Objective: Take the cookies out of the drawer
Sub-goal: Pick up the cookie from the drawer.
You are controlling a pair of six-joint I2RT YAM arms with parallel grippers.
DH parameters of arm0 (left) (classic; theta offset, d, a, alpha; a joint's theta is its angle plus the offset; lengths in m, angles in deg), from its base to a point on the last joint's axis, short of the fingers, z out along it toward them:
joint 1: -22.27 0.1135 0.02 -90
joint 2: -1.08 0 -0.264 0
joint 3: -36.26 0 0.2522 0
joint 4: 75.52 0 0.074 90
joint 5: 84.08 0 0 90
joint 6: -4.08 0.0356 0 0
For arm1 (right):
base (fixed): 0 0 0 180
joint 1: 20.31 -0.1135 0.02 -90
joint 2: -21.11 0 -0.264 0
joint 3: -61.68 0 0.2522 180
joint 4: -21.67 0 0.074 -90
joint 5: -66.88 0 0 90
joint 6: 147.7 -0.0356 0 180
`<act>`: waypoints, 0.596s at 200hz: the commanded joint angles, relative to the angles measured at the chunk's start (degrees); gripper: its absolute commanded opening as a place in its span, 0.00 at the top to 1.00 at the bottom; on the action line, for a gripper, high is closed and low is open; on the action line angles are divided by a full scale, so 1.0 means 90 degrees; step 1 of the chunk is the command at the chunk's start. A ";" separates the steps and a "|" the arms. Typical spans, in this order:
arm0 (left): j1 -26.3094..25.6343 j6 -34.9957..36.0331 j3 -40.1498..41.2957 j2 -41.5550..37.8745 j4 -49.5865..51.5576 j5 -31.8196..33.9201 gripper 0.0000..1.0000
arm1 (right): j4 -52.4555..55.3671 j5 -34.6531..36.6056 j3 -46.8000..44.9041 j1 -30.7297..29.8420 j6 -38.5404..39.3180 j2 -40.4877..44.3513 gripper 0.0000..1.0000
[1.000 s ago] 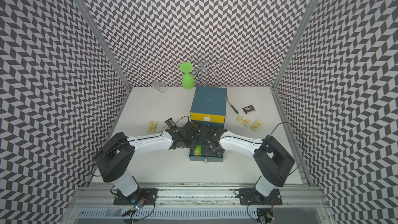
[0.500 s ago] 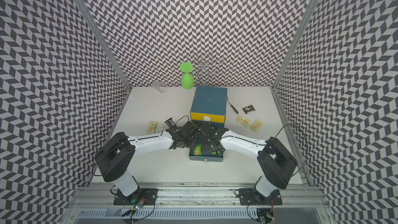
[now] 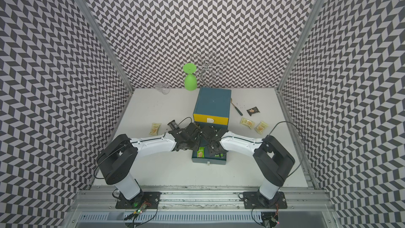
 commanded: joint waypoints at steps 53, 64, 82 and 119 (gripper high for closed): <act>-0.0080 0.0009 -0.0198 0.0193 -0.0489 0.0045 0.80 | -0.0643 -0.0245 0.0075 0.0042 0.0069 -0.0530 0.38; -0.0080 -0.0002 -0.0193 0.0203 -0.0496 0.0041 0.80 | -0.0804 -0.0431 0.0054 0.0041 0.0078 -0.0487 0.39; -0.0079 0.0002 -0.0193 0.0229 -0.0497 0.0040 0.80 | -0.0936 -0.0591 0.0077 0.0032 0.0059 -0.0380 0.39; -0.0080 0.0009 -0.0183 0.0213 -0.0482 0.0059 0.80 | -0.0703 -0.0296 0.0229 0.0041 0.0044 -0.0068 0.39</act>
